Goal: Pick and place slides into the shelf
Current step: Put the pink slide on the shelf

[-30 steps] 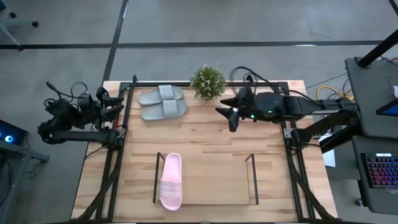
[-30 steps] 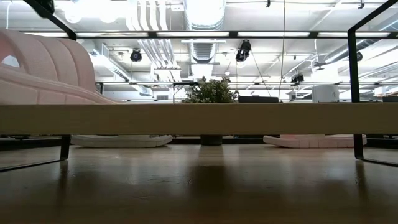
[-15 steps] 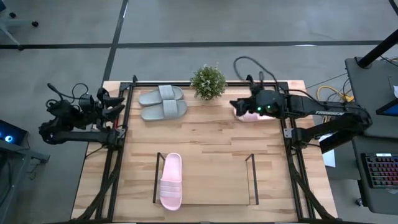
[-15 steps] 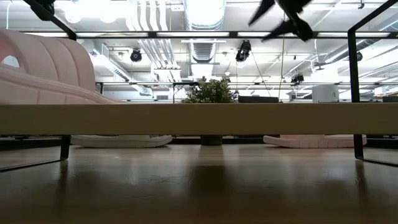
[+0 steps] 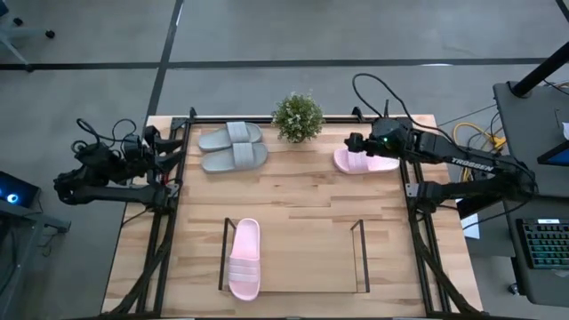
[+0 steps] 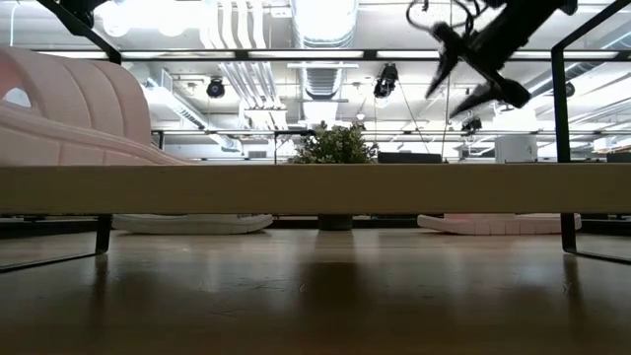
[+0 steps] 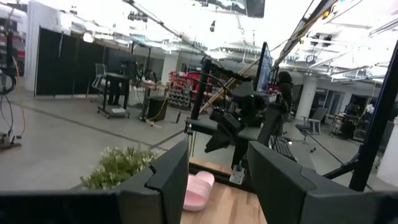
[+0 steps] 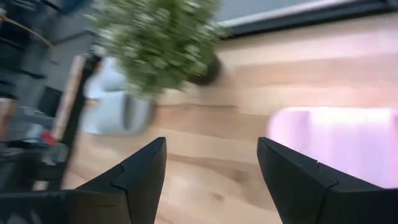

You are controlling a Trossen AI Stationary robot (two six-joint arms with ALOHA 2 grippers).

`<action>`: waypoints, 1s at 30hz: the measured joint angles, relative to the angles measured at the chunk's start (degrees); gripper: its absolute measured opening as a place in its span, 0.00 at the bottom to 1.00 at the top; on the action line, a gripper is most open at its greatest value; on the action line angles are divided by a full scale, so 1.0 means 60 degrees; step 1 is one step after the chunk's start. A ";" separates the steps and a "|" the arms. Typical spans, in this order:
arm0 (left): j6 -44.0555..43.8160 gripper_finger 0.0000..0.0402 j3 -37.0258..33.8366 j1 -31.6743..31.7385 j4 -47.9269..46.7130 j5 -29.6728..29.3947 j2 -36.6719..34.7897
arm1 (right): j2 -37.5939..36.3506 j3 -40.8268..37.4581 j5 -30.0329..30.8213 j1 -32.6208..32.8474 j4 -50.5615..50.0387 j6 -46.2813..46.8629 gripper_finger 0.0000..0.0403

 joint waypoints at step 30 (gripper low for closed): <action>-0.0031 0.37 -0.0007 0.0000 0.0035 -0.0743 0.0433 | -0.0009 -0.2143 -0.2115 -0.2702 -0.0900 -0.1097 0.60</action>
